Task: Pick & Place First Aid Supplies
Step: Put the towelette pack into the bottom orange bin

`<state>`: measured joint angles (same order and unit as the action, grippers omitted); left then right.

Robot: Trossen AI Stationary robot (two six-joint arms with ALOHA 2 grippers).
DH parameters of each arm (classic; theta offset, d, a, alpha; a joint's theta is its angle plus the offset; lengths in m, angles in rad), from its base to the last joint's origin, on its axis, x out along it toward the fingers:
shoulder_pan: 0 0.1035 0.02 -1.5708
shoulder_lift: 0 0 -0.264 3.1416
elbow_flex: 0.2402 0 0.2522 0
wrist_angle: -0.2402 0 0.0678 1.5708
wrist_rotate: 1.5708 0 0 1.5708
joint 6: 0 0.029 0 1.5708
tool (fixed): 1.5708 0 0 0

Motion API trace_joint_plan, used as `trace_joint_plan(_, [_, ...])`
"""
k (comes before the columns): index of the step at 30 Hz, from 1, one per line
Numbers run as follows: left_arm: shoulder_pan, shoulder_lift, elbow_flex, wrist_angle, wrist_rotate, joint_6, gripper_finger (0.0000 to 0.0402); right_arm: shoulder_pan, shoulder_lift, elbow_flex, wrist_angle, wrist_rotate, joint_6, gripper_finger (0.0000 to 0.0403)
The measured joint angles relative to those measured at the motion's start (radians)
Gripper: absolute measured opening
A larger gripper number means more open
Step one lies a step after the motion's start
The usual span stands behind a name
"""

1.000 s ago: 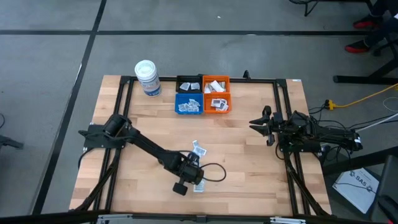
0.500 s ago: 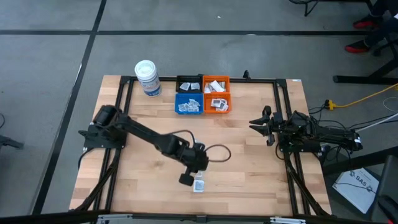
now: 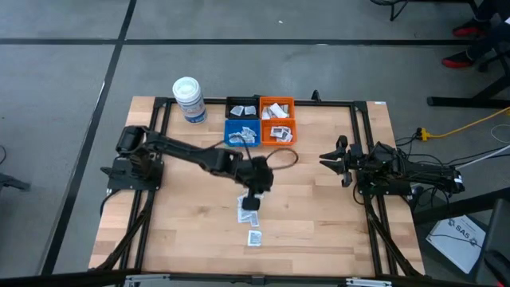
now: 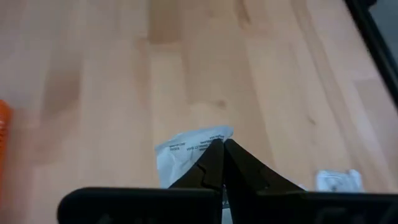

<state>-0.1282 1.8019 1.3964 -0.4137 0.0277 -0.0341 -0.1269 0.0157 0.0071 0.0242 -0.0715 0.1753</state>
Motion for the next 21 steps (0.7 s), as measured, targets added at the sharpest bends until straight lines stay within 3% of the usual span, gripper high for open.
trace_joint_plan(12, [0.251, 0.001, 0.094, -0.001, 0.043, 0.128, 0.0001, 0.000, 0.000, 0.000, 0.000, 0.000, 0.000, 0.0100])
trace_joint_plan(21, [0.425, 0.109, 0.228, -0.004, 0.075, 0.156, 0.0002, 0.000, 0.000, 0.000, 0.000, 0.000, 0.000, 0.0100])
